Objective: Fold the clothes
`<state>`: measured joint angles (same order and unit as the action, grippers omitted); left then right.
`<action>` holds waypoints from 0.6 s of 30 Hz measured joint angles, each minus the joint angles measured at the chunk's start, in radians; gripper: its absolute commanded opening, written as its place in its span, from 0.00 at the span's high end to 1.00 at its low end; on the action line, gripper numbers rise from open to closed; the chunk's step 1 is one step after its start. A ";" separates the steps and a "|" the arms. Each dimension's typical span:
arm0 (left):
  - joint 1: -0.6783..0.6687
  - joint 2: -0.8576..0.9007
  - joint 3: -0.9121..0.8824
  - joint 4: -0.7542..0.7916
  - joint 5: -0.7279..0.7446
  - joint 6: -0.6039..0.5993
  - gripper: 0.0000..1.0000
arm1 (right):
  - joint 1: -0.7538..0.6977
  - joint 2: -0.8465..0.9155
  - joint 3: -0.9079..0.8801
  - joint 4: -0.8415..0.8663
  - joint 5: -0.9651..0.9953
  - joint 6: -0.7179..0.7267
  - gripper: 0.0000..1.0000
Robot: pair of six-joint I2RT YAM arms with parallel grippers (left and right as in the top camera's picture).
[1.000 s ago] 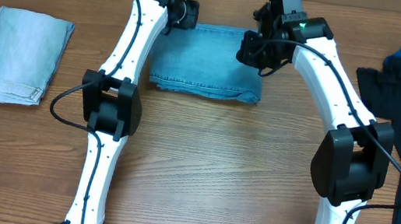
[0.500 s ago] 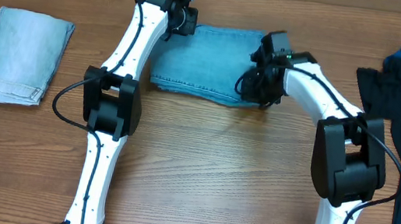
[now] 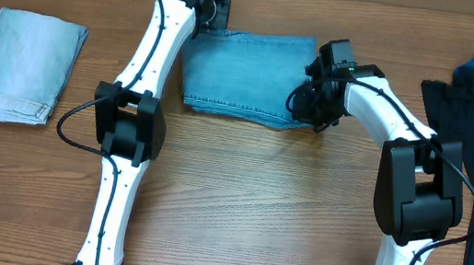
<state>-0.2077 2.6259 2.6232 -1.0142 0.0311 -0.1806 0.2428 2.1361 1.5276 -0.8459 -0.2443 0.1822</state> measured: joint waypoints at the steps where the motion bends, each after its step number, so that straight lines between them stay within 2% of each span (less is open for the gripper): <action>1: 0.001 -0.013 0.011 -0.036 -0.002 -0.003 0.92 | 0.000 -0.002 0.001 -0.021 0.022 0.000 0.96; 5: 0.001 -0.100 0.037 -0.128 -0.027 -0.007 0.95 | -0.007 -0.016 0.001 -0.097 0.131 -0.002 0.96; 10: 0.001 -0.133 0.051 -0.254 -0.055 -0.041 0.96 | -0.022 -0.013 0.028 -0.124 0.156 -0.034 0.96; 14: 0.000 -0.133 0.052 -0.327 -0.050 -0.053 0.94 | -0.037 0.020 0.169 -0.229 0.137 -0.048 0.96; 15: -0.002 -0.133 0.051 -0.346 -0.047 -0.053 0.91 | -0.041 0.026 0.224 -0.241 0.113 -0.049 0.96; 18: -0.002 -0.133 0.051 -0.370 -0.047 -0.061 0.89 | -0.043 0.026 0.326 -0.201 0.051 -0.052 0.96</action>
<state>-0.2100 2.4931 2.6740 -1.3846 -0.0154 -0.2413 0.1997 2.1620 1.8534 -1.0466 -0.1936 0.1299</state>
